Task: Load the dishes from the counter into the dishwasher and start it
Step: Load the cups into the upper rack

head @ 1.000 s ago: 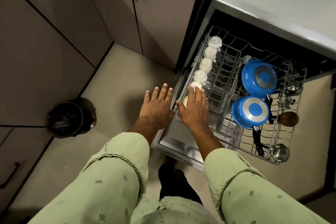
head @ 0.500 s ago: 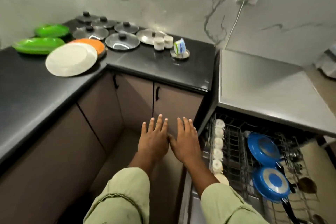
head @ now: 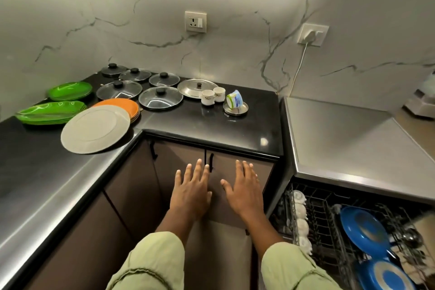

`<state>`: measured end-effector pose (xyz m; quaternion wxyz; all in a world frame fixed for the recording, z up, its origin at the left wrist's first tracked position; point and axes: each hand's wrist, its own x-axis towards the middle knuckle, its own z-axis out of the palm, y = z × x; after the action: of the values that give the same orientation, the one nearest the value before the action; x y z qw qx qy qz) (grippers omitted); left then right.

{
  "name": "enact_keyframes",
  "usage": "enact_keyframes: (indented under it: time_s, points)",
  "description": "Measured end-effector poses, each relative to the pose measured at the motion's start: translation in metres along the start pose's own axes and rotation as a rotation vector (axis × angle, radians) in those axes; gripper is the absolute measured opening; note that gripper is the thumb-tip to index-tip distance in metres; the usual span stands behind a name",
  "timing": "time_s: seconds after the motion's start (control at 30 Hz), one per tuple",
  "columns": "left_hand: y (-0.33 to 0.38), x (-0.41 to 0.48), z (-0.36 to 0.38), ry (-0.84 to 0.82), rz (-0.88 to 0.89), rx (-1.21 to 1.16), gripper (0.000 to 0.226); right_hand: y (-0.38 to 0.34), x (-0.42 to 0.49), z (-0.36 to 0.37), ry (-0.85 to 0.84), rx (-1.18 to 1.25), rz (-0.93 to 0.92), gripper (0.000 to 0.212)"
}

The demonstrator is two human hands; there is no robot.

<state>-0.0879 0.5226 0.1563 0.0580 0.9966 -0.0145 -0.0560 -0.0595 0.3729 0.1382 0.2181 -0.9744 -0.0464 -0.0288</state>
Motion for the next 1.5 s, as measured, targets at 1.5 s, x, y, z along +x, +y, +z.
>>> enact_keyframes:
  time_s: [1.5]
  points:
    - [-0.149,0.432,-0.028,-0.391,0.132,0.104,0.121,-0.068,0.408,0.087,-0.044,0.434,0.295,0.078]
